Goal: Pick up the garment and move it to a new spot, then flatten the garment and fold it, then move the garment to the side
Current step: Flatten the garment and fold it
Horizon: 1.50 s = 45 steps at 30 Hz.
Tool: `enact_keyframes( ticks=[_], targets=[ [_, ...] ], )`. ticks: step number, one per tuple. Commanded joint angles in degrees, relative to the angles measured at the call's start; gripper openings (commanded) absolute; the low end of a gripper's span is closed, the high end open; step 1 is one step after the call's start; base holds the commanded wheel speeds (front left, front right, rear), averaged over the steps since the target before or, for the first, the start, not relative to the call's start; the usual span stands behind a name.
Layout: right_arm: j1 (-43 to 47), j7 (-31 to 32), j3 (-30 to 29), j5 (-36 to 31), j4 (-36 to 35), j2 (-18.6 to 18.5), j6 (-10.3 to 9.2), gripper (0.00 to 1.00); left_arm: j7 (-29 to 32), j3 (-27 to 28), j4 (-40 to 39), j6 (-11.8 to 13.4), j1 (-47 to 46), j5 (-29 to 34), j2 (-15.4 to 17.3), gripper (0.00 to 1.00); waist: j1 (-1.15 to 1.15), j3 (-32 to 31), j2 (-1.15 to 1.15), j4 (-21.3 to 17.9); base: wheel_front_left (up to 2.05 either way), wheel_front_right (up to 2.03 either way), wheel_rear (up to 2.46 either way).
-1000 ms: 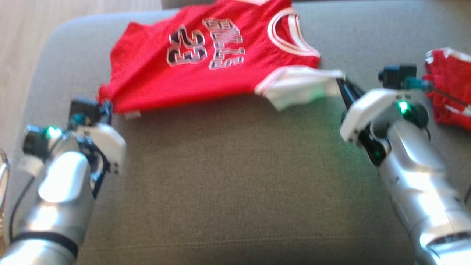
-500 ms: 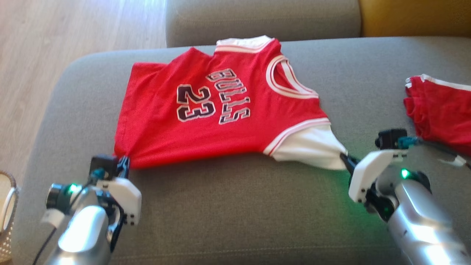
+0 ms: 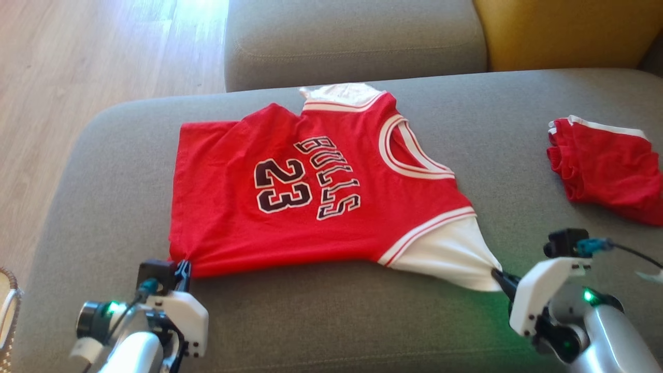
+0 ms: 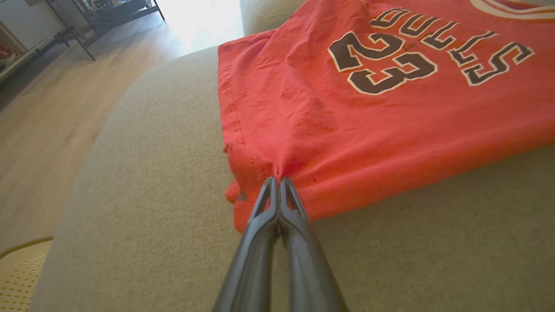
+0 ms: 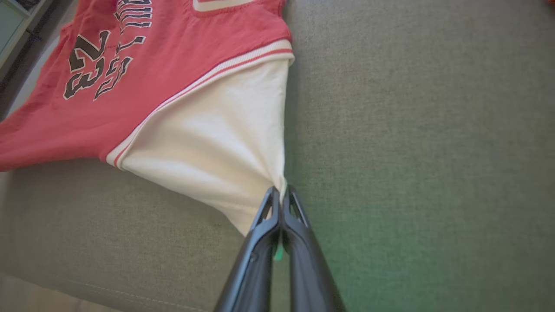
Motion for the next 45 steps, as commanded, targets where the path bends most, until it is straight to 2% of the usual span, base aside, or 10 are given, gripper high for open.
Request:
enact_keyframes(
  ticks=[1, 13, 18, 19, 20, 21, 27, 35, 42, 45],
  targets=[
    [0.32, 1.54, -0.41, -1.03, -4.42, 0.02, -0.02, 0.00, 0.03, 1.71, -1.98, 0.95, -1.60, -0.26, 1.85, 0.00, 0.01, -0.19, 0.00, -0.15, 0.00, 0.00, 0.00],
    [15.43, 22.46, -9.88, -0.81, -34.19, 5.39, -0.02, 0.00, 2.04, 0.66, -8.17, 2.59, 2.97, -0.84, 2.48, 0.00, 0.01, -0.90, 0.00, 0.31, 0.00, 0.00, 0.00],
    [17.97, 24.12, -10.19, -0.22, -38.65, 5.54, -0.02, 0.00, 2.98, 0.84, -11.03, 3.27, 4.42, -1.56, 2.95, 0.00, 0.01, -0.93, 0.00, 0.50, 0.00, 0.00, 0.00],
    [18.12, 23.66, -10.29, -0.27, -38.86, 5.54, -0.02, 0.00, 3.07, 0.91, -11.58, 3.34, 4.69, -1.75, 3.06, 0.07, 0.01, -0.88, 0.00, 0.54, 0.00, 0.00, 0.00],
    [18.15, 23.00, -10.38, -0.20, -39.00, 5.54, -0.02, 0.55, 3.07, 1.08, -12.13, 3.40, 4.95, -2.04, 3.15, 0.33, 0.01, -0.81, 0.00, 0.60, 0.00, 0.00, 0.00],
    [18.19, 22.42, -10.25, -0.11, -39.12, 5.55, -0.02, 1.00, 3.00, 1.27, -12.72, 3.49, 5.28, -2.34, 3.21, 1.00, 0.01, -0.74, 0.00, 0.64, 0.00, 0.00, 0.00],
    [17.61, 18.60, -10.21, -0.17, -39.81, 5.55, -0.02, 1.00, 2.58, 3.47, -18.79, 5.26, 7.60, -4.43, 4.02, 1.00, 0.01, 0.26, 0.00, 1.00, 0.00, 0.00, 0.00],
    [15.45, 7.62, -7.39, 0.37, -41.84, 5.56, -0.02, 1.00, 0.23, 12.26, -30.63, 9.74, 12.62, -10.37, 5.67, 1.00, 0.01, 2.28, 0.00, 1.19, 0.00, 0.00, 0.00],
    [15.20, -6.81, -5.29, 0.18, -39.89, 5.56, -0.02, 1.00, -1.29, 20.04, -37.51, 10.93, 19.25, -13.92, 4.13, 1.00, 0.01, 2.14, 0.00, 1.77, 0.00, 0.00, 0.00],
    [15.64, -9.10, -5.70, 0.28, -38.86, 5.56, -0.02, 1.00, -1.34, 20.78, -38.09, 10.21, 20.50, -14.57, 2.91, 1.00, 0.01, 1.91, 0.00, 2.22, 0.00, 0.00, 0.00]
  ],
)
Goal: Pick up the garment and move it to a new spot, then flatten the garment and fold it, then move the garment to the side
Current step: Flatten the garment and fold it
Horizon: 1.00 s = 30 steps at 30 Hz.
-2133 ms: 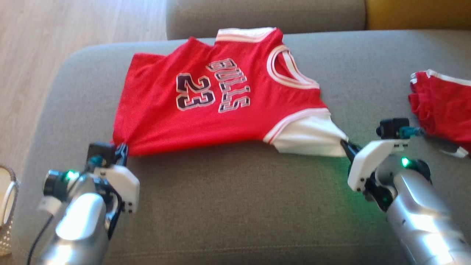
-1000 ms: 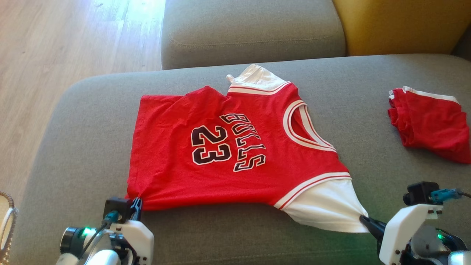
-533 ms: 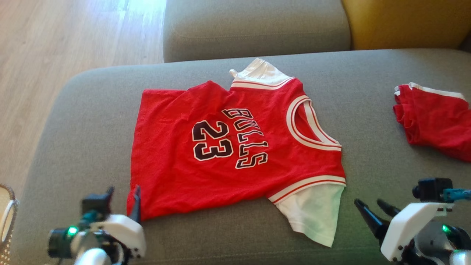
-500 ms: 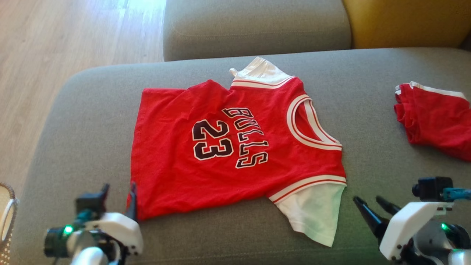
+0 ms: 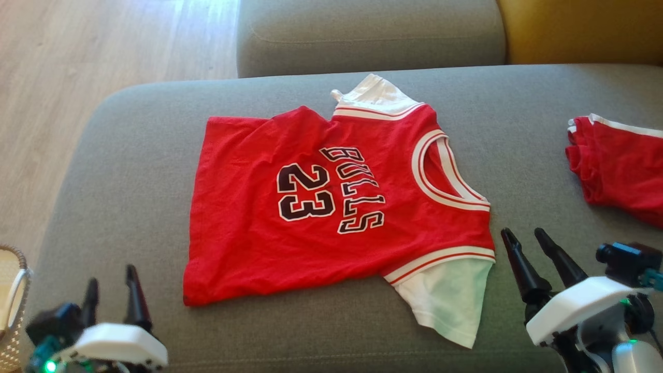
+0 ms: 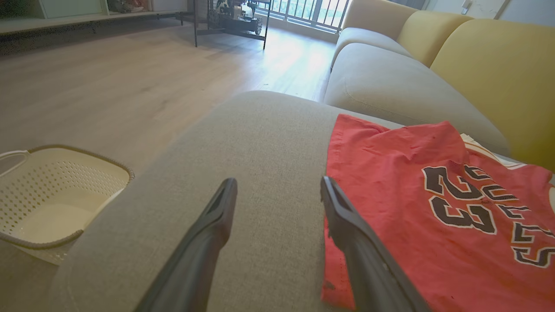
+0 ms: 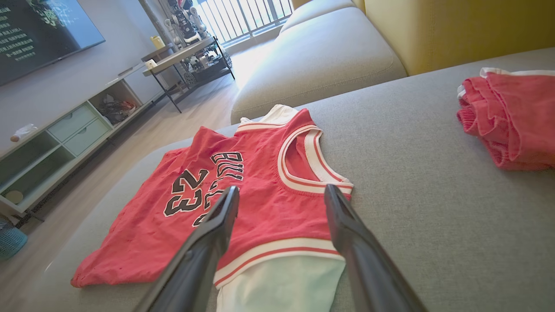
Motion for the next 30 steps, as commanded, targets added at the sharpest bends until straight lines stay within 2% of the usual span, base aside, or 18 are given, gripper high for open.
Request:
enact_keyframes(
  ticks=[1, 6, 13, 23, 30],
  targets=[
    [-1.82, -0.72, 1.08, -0.35, -1.82, -0.66, -0.02, 1.00, -0.67, 2.29, -1.86, -0.20, -2.00, -0.21, 0.53, 1.00, 0.00, -0.14, 0.00, 0.21, 0.00, 0.00, 0.00],
    [-1.24, -2.58, 2.27, -1.91, -0.29, -0.66, -0.02, 1.00, -0.69, 0.74, 0.33, -3.03, -0.98, -0.80, -1.30, 1.00, 0.00, 0.10, 0.00, 0.31, 0.00, 0.00, 0.00],
    [-2.61, -4.14, 4.20, -1.87, -0.56, -0.66, -0.02, 1.00, 0.40, -1.29, 4.89, -4.36, -3.55, -0.68, -2.47, 1.00, 0.00, 2.91, 0.00, -1.10, 0.00, 0.00, 0.00],
    [-4.25, -7.31, 5.06, -1.01, 1.50, -0.65, -0.02, 1.00, 4.77, -1.96, 12.75, -2.67, -6.33, -0.37, -1.24, 1.00, 0.00, 5.14, 0.00, -3.15, 0.00, 0.00, 0.00],
    [-5.40, -8.38, 5.37, -1.10, 2.25, -0.65, -0.02, 1.00, 7.43, -2.38, 15.64, -2.42, -7.40, -0.74, -0.52, 1.00, 0.00, 6.26, 0.00, -3.65, 0.00, 0.00, 0.00]
  ],
)
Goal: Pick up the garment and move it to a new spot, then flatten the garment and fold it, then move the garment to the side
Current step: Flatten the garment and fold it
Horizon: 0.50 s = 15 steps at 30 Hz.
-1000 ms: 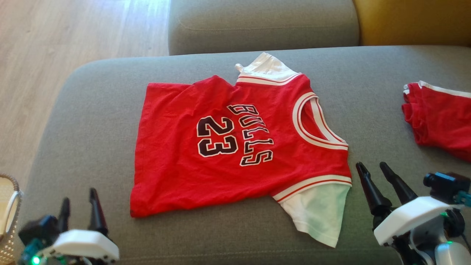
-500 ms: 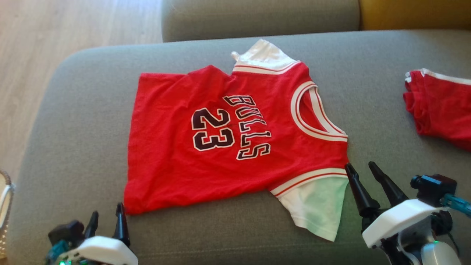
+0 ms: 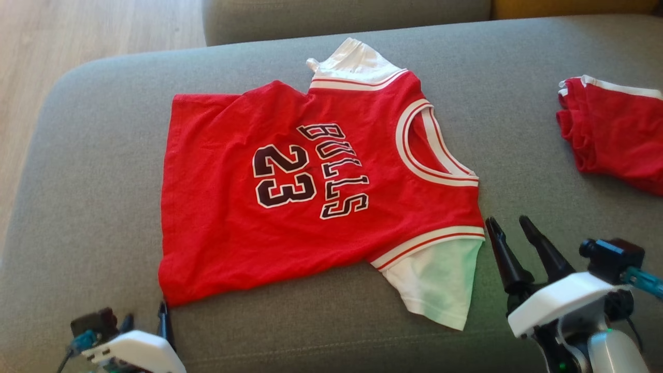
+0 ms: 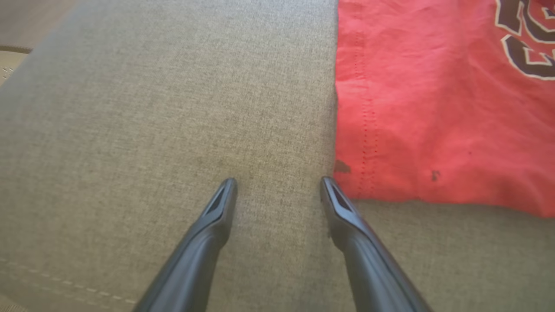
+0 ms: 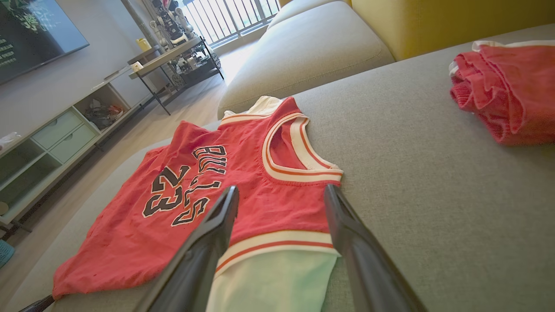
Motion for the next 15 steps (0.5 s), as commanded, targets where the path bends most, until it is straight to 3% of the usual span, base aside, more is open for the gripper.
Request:
enact_keyframes(
  ticks=[1, 15],
  targets=[
    [-3.27, -0.99, 1.74, 0.20, -1.76, -0.63, -0.02, 1.00, 0.62, 1.56, -0.23, 0.47, -3.11, -0.18, 1.73, 1.00, 0.00, 0.52, 0.00, -0.14, 0.00, 0.00, 0.00],
    [-5.00, -3.00, 3.09, 0.22, 0.74, -0.63, -0.02, 1.00, 4.65, -1.15, 5.44, -1.20, -6.10, 0.48, 2.96, 1.00, 0.00, 1.65, 0.00, -1.60, 0.00, 0.00, 0.00]
  ],
)
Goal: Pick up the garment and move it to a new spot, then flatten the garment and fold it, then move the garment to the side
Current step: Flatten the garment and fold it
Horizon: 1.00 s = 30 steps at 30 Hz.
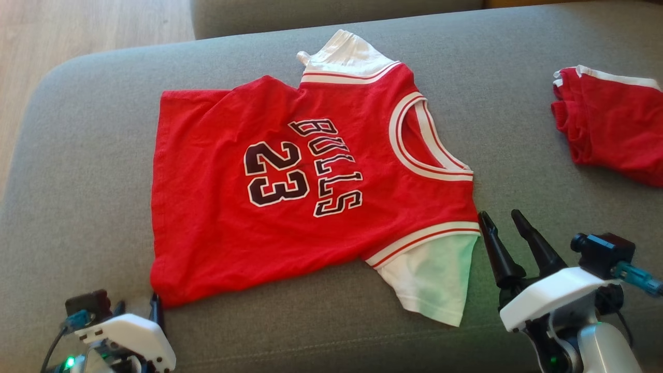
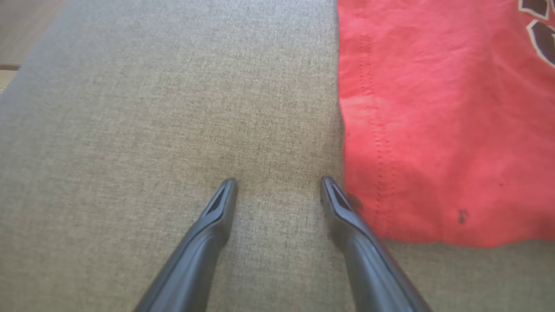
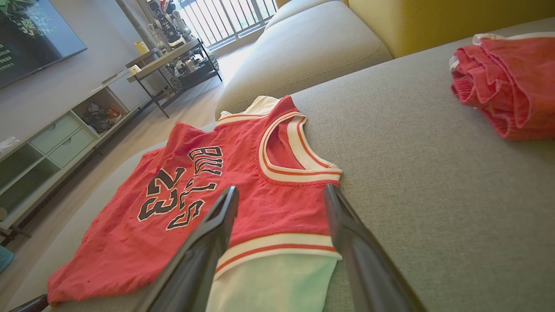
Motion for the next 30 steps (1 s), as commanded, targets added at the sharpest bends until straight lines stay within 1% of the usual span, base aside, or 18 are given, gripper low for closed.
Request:
enact_keyframes(
  ticks=[1, 6, 10, 15, 18, 22, 30],
  targets=[
    [-2.54, -0.73, 1.45, 0.16, -1.81, -0.61, -0.02, 1.00, 1.66, 0.68, 1.46, -0.22, -1.43, 0.29, 0.72, 1.00, 0.00, -0.04, 0.00, -0.04, 0.00, 0.00, 0.00],
    [-2.85, -0.80, 1.64, -0.33, -1.57, -0.61, -0.02, 1.00, 1.07, -0.18, 2.47, -1.50, -2.09, 0.23, 0.34, 1.00, 0.00, -0.03, 0.00, 0.00, 0.00, 0.00, 0.00],
    [-2.92, -0.81, 1.85, -0.58, -1.33, -0.61, -0.02, 1.00, -0.48, -1.20, 2.48, -3.64, -2.59, 0.31, -0.04, 1.00, 0.00, -0.05, 0.00, 0.30, 0.00, 0.00, 0.00],
    [-2.98, -0.64, 2.22, -0.65, -1.09, -0.61, -0.02, 1.00, -3.93, -0.94, 2.13, -3.59, -3.32, 0.39, -0.68, 1.00, 0.00, -0.15, 0.00, 0.92, 0.00, 0.00, 0.00],
    [-3.06, -0.47, 2.43, -0.77, -1.04, -0.61, -0.02, 1.00, -5.08, -1.06, 1.71, -4.17, -3.76, 0.33, -0.77, 1.00, 0.00, -0.06, 0.00, 1.28, 0.00, 0.00, 0.00],
    [-3.12, -0.24, 2.75, -0.73, -0.60, -0.61, -0.02, 1.00, -5.36, -1.41, 1.53, -4.67, -4.10, 0.32, -0.62, 1.00, 0.00, -0.01, 0.00, 1.51, 0.00, 0.00, 0.00],
    [-2.51, 1.67, 1.84, -2.65, 2.39, -0.61, -0.02, 1.00, -5.85, -1.93, 0.27, -4.54, -4.10, 0.19, -0.94, 1.00, 0.00, -0.24, 0.00, 1.58, 0.00, 0.00, 0.00]
  ],
)
